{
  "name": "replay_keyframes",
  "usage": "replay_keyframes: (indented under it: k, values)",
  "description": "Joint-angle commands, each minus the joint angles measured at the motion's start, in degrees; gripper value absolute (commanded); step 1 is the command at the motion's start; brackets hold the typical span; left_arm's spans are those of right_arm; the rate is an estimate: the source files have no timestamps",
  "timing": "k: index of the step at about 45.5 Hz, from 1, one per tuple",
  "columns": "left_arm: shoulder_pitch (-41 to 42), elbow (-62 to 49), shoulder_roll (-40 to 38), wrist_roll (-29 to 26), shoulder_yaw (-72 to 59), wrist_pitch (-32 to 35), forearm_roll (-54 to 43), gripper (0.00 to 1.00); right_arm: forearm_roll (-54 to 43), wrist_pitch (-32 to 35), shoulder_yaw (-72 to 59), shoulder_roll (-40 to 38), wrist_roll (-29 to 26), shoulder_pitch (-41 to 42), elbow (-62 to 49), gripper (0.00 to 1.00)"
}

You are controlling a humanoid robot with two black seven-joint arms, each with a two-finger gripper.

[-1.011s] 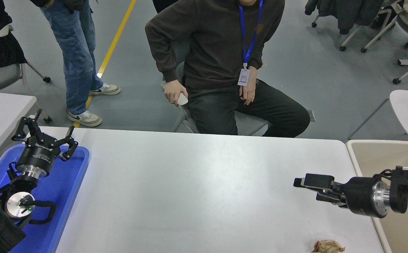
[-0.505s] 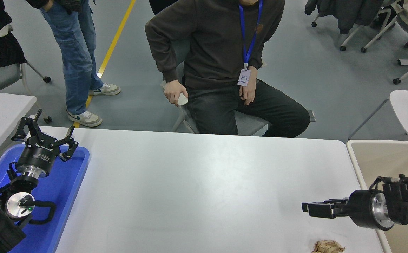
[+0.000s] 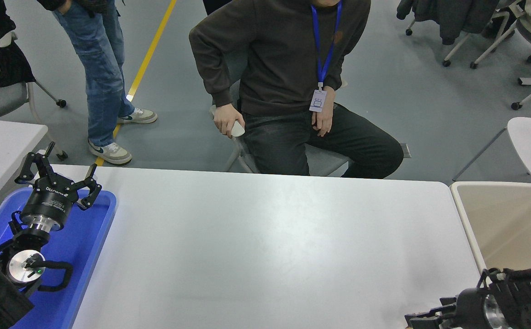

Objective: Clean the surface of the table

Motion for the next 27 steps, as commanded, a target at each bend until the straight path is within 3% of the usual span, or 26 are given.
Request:
replay_keyframes:
  k: [1,27]
  values:
    - [0.0,0.0,0.0,0.0,0.0,0.0,0.0,1.00,-4.4,-2.3,-0.7,1.7,0.2,-2.3,-1.4,0.99]
    - [0.0,0.0,0.0,0.0,0.0,0.0,0.0,1.00,-12.2,-4.4,0.0,4.2,0.9,-4.0,-5.0,0.99]
